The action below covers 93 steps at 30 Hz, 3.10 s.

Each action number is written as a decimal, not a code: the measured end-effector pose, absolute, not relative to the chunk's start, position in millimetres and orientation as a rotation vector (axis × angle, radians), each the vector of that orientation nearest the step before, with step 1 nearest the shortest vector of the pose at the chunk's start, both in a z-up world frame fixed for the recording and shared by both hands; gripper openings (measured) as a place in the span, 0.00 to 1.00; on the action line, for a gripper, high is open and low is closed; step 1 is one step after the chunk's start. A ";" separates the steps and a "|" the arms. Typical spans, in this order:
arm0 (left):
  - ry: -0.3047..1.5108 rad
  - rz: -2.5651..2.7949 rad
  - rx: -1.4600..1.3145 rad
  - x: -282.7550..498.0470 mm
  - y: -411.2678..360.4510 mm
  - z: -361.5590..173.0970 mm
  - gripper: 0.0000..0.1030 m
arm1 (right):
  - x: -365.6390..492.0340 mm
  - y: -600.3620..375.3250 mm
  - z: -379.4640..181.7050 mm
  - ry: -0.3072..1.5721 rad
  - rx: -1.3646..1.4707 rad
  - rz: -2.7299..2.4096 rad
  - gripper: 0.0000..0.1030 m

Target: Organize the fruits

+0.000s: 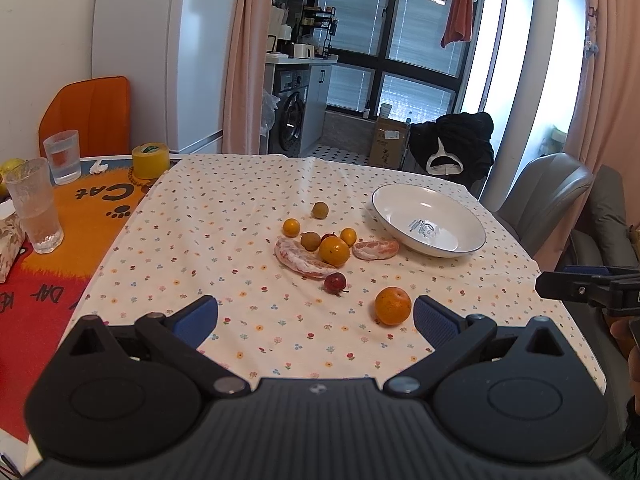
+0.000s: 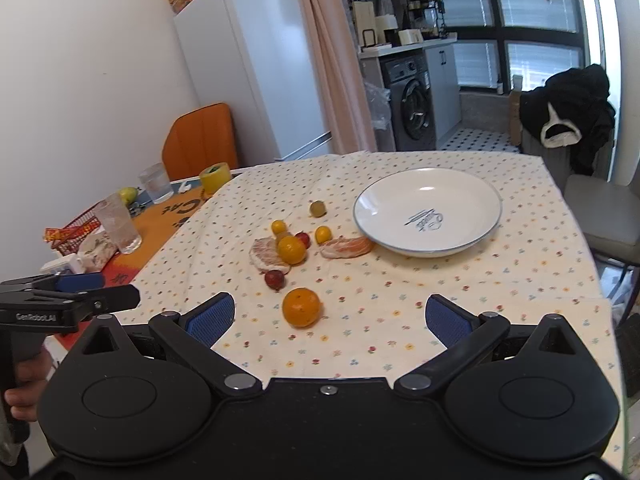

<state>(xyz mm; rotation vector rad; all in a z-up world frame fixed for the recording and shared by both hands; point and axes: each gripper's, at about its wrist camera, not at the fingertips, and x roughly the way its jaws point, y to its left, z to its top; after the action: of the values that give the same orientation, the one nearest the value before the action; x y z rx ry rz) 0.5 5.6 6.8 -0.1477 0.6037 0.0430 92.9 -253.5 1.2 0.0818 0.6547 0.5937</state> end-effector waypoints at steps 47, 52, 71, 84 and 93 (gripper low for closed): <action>0.681 0.015 -0.203 91.9 25.9 -71.2 0.67 | 167.7 -183.5 -84.1 0.793 0.106 0.756 0.64; 0.693 0.001 -0.198 100.5 23.0 -75.2 0.62 | 174.0 -176.9 -90.2 0.815 0.110 0.776 0.58; 0.732 -0.035 -0.157 145.2 0.0 -85.9 0.48 | 188.9 -205.0 -90.3 0.760 0.162 0.743 0.36; 0.764 0.019 -0.141 162.0 -8.6 -95.1 0.22 | 200.5 -228.9 -87.5 0.733 0.207 0.692 0.36; 0.722 -0.022 -0.126 163.7 -25.4 -73.8 0.22 | 209.0 -245.2 -80.4 0.697 0.225 0.657 0.36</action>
<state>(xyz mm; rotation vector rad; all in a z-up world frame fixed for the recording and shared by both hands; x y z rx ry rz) 163.7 -25.4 -73.8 -0.1261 0.7220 -0.0219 209.0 -245.2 -80.4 0.2247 0.6974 0.6574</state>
